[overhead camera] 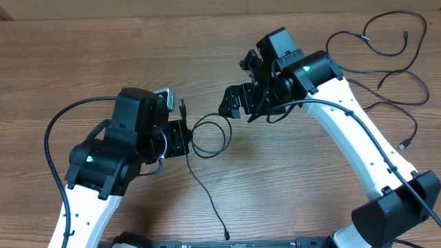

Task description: Untangle cables

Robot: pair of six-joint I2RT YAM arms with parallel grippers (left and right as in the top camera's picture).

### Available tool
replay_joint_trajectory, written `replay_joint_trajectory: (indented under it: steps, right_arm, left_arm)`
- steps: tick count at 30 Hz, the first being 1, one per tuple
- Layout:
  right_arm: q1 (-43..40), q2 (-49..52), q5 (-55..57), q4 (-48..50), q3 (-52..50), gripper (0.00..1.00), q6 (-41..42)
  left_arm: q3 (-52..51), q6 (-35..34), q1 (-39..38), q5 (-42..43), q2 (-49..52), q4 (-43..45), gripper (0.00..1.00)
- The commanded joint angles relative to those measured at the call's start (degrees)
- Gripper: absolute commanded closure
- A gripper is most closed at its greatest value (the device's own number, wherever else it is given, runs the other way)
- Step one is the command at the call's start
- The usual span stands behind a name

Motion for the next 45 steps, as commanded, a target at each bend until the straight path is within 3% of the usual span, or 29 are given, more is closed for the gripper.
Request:
replay_joint_trajectory:
  steps: [1, 4, 11, 27, 33, 41, 45]
  right_arm:
    - [-0.02, 0.07, -1.86, -0.15, 0.48, 0.00, 0.26]
    - [-0.02, 0.07, -1.86, -0.52, 0.48, 0.04, 0.26]
    - [-0.02, 0.07, -1.84, -1.68, 0.48, 0.33, 0.24]
    - [1.99, 0.07, -6.97, -2.36, 0.48, 0.38, -0.37]
    - [3.93, 0.13, -2.12, -2.54, 0.48, 0.54, -0.39]
    - [4.46, 0.50, -0.81, -2.47, 0.48, 0.85, -0.09]
    - [4.46, 1.11, 4.61, -2.60, 0.48, 0.92, 3.30]
  left_arm:
    - [1.16, 1.36, -0.11, 0.44, 0.20, 0.24, 0.96]
    - [1.16, 1.49, -0.11, 0.44, 0.20, 0.24, 0.96]
    - [1.16, 2.84, -0.11, 0.44, 0.20, 0.79, 0.96]
    - [1.16, 2.82, -0.11, -2.49, 0.68, 2.03, 0.96]
    - [1.18, 2.84, -0.11, 1.42, 1.60, 3.28, 0.96]
    - [1.18, 2.86, -0.11, 2.78, 1.57, 3.52, 0.96]
    - [1.18, 4.37, -0.11, 4.17, 1.57, 3.45, 0.96]
